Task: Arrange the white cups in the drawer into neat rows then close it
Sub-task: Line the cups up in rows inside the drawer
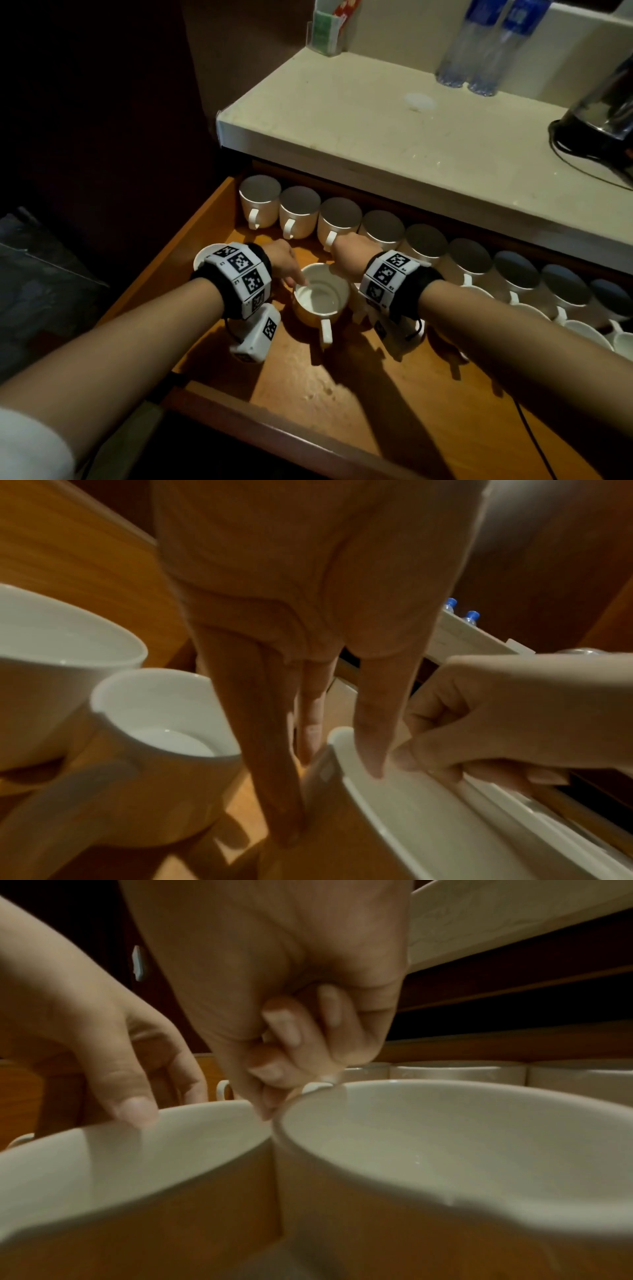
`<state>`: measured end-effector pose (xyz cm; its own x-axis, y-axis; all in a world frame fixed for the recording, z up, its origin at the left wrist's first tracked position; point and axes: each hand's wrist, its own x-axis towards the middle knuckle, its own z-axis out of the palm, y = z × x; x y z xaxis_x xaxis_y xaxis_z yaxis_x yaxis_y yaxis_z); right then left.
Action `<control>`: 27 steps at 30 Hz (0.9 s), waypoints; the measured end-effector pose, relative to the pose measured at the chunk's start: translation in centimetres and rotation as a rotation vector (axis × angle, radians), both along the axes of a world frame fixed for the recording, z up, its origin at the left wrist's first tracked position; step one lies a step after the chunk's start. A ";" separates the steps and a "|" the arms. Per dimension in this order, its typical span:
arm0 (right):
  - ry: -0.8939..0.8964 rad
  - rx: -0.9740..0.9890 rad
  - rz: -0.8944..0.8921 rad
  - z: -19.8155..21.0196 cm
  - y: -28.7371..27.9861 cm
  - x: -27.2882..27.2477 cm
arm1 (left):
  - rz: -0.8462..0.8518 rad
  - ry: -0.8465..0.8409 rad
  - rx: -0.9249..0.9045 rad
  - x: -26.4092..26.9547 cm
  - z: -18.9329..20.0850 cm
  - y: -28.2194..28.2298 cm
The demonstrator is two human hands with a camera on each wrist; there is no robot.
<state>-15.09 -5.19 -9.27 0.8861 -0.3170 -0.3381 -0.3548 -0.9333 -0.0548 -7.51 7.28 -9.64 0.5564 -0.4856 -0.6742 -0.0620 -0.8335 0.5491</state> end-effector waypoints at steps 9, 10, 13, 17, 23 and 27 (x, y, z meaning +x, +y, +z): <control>-0.051 0.034 -0.013 -0.7 -1.3 -0.1 | -0.075 -0.153 -0.001 1.3 -1.2 -1.9; -0.064 0.029 -0.025 -0.8 -1.5 0.0 | -0.080 -0.179 -0.009 1.5 -1.3 -2.1; -0.083 0.008 -0.067 -0.8 -1.7 0.0 | -0.089 -0.218 -0.026 2.1 -1.6 -2.5; -0.082 -0.006 -0.089 -0.7 -1.9 0.1 | -0.116 -0.267 -0.064 2.6 -1.9 -2.9; -0.075 0.026 -0.123 -0.5 -2.3 0.3 | -0.121 -0.324 -0.077 3.2 -2.3 -3.4; -0.103 0.062 -0.166 -0.3 -2.2 0.1 | -0.137 -0.359 -0.066 3.5 -2.4 -3.6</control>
<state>-15.01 -7.39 -9.59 0.8543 -0.4427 -0.2724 -0.4930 -0.8562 -0.1545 -4.06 3.65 -12.00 0.6786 -0.6074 -0.4131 -0.3681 -0.7679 0.5243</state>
